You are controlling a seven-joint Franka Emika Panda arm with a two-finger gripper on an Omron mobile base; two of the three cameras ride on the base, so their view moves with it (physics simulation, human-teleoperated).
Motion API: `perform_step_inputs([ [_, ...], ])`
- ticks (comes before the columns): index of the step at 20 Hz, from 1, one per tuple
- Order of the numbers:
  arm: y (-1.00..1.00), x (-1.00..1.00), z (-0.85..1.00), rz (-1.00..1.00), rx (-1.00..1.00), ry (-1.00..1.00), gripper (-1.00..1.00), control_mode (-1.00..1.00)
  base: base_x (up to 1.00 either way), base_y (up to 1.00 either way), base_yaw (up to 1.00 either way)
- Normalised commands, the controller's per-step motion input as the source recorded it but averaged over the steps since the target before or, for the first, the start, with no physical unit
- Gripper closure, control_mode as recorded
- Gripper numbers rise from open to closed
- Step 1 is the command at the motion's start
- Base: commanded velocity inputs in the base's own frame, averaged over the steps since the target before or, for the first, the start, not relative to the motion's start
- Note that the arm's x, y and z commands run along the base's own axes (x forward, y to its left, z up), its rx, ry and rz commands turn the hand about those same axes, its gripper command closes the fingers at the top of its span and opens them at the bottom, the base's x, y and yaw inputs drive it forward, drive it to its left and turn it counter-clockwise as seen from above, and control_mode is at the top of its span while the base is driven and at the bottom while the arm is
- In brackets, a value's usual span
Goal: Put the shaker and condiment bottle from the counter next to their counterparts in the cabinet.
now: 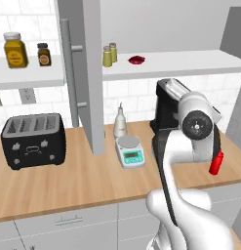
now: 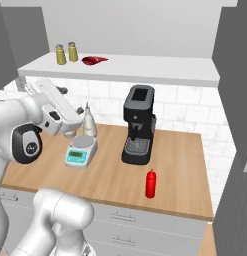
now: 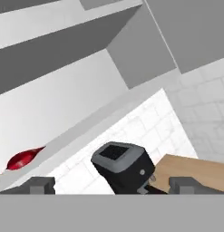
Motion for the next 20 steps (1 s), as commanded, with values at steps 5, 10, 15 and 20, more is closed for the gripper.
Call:
perform_step_inputs([
  [5,-0.93,-0.66,-0.61,-0.47,0.01,-0.05,-1.0,-1.0,0.0,0.0,0.0],
  [10,-0.99,-0.37,-0.84,-0.37,0.0,-0.09,-1.0,-1.0,0.0,0.0,0.0],
  [15,-0.49,-0.19,-0.93,-0.22,-0.02,-0.03,-1.0,-1.0,0.0,0.0,0.0],
  [20,0.0,0.0,-0.51,0.0,-0.08,0.0,-1.0,-1.0,0.0,0.0,0.0],
])
